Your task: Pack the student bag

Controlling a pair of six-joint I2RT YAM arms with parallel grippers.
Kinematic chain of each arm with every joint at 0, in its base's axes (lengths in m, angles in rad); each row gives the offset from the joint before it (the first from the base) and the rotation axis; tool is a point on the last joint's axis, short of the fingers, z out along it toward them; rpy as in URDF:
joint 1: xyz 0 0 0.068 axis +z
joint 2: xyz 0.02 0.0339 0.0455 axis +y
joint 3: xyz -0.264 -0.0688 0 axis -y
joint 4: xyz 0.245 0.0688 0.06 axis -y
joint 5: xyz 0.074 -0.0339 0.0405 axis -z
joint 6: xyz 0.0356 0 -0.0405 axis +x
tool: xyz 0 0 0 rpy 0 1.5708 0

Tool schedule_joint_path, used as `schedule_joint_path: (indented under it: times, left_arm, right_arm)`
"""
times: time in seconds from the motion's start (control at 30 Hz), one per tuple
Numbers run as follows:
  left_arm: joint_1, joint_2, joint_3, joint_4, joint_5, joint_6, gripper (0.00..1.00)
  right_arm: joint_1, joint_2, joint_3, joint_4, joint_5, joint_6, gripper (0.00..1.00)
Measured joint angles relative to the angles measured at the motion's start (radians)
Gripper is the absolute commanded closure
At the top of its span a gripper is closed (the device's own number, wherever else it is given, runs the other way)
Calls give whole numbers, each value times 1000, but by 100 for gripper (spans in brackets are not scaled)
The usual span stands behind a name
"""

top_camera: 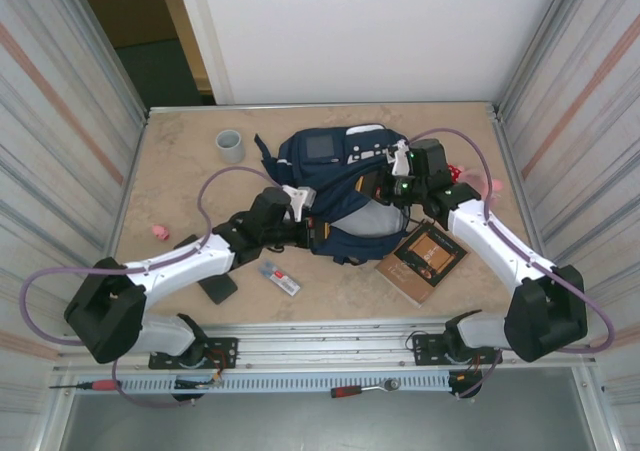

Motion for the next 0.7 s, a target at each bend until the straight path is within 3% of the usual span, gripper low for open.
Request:
schedule_joint_path:
  times: [0.2,0.47,0.57,0.7]
  left_arm:
    - [19,68,-18,103,86,-166,100]
    - [51,105,-41,211,223,-316,100]
    - [63,105,-25,147,265,-263,100]
    - [63,103,63,-56,252,-74,100]
  right_arm:
    - [72,2,10,-4,33,-74,100]
    - [44,1,9,-37,45,-186,100]
    - [24,1,4,-50,32,-211,100]
    - [-5,1,0,-63,-13,-219,100]
